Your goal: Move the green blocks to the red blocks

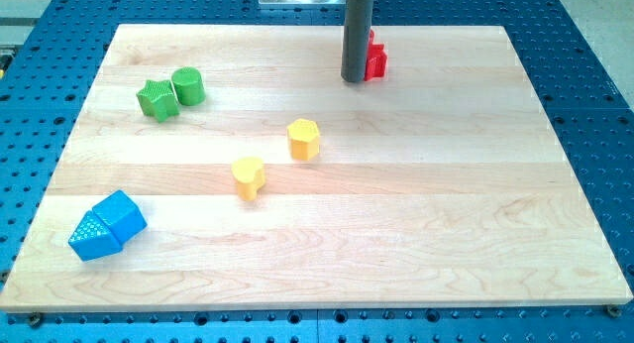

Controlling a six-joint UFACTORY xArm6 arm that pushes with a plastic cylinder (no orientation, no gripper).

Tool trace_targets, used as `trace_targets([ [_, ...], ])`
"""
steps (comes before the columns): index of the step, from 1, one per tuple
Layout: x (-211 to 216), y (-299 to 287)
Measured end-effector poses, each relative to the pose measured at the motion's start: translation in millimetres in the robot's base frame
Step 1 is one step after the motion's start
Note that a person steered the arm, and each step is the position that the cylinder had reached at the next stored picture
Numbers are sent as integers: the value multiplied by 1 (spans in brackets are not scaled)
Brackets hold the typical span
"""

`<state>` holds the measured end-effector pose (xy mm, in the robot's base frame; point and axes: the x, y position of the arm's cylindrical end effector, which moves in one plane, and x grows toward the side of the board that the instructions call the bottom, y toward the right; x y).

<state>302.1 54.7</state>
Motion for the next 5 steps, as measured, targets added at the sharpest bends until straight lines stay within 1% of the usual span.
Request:
trace_targets([
  [1,0,0],
  [4,61,0],
  [5,129,0],
])
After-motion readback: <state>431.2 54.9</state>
